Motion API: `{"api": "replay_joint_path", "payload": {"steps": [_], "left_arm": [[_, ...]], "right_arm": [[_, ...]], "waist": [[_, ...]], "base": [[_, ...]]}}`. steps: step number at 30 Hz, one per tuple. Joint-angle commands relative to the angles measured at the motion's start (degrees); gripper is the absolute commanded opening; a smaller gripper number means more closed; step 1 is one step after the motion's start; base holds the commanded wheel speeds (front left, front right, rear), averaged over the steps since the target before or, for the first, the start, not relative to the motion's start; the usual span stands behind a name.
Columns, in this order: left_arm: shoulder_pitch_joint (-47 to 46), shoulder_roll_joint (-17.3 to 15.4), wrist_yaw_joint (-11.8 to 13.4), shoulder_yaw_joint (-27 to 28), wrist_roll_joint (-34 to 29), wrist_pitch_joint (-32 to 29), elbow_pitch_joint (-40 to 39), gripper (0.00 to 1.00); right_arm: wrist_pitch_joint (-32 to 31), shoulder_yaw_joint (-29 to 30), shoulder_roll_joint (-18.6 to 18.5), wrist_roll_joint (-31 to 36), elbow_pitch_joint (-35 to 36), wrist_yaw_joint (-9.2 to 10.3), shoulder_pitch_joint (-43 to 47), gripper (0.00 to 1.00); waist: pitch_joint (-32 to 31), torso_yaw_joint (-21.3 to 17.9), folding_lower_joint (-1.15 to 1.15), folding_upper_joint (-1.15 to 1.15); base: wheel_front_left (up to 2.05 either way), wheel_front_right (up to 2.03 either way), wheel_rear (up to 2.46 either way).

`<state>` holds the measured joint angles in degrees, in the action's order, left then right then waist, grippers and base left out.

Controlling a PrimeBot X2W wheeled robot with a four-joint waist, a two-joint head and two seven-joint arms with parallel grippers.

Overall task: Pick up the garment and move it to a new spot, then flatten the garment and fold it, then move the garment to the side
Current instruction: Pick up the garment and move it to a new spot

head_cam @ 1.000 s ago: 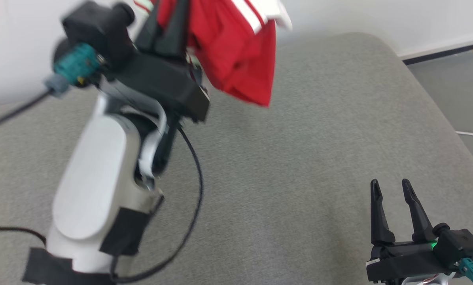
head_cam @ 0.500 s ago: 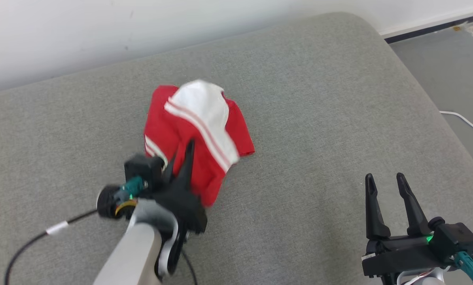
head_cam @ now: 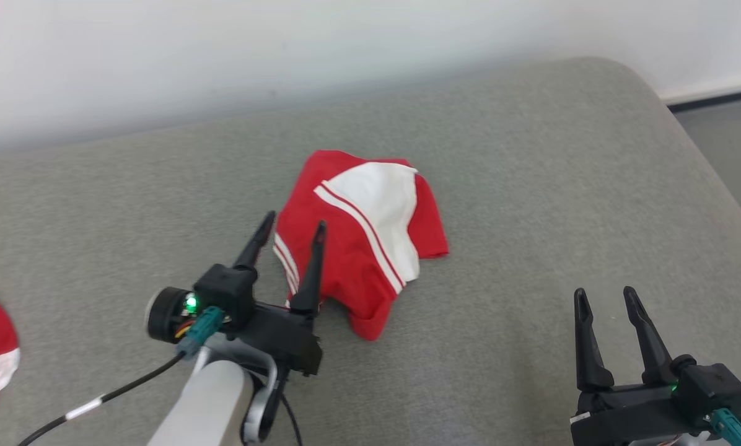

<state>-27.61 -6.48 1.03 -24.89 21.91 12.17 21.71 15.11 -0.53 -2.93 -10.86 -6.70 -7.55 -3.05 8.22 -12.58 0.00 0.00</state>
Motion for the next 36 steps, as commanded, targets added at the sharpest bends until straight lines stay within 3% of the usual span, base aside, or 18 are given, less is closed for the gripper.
{"api": "replay_joint_path", "payload": {"steps": [1, 8, 15, 25, 36], "left_arm": [[0.83, -0.93, 0.32, 0.36, -0.53, 0.66, -0.76, 1.00], [6.82, -4.81, 1.07, 4.32, 0.93, 2.51, -6.61, 1.00], [14.66, -8.27, 2.54, 9.64, 1.31, 3.07, -11.34, 1.00], [26.03, -7.86, 4.29, 17.15, -0.74, 3.05, -19.31, 1.00], [31.34, -4.77, 1.85, 20.98, -4.78, 3.06, -20.13, 1.00]], "right_arm": [[0.07, 0.14, -0.25, 0.34, 0.23, 0.12, 0.63, 1.00], [0.07, 0.56, -0.76, 0.37, 0.60, 0.12, 2.09, 1.00], [0.07, 0.67, -0.64, 0.80, 0.79, 0.12, 3.64, 1.00], [0.07, 1.20, -0.65, -0.04, 0.57, 0.12, 5.08, 1.00], [0.07, 2.04, -1.12, -0.79, -0.37, 0.12, 6.16, 1.00]], "waist": [[-3.42, 4.11, 0.00, 0.00], [-6.29, 8.79, 0.00, 0.00], [-8.13, 10.97, 0.00, 0.00], [-8.24, 11.52, 0.00, 0.00], [-8.06, 11.77, 0.00, 0.00]], "base": [[0.00, 0.00, 0.00], [0.00, 0.00, 0.00], [0.00, 0.00, 0.00], [0.00, 0.00, 0.00], [0.00, 0.00, 0.00]]}}
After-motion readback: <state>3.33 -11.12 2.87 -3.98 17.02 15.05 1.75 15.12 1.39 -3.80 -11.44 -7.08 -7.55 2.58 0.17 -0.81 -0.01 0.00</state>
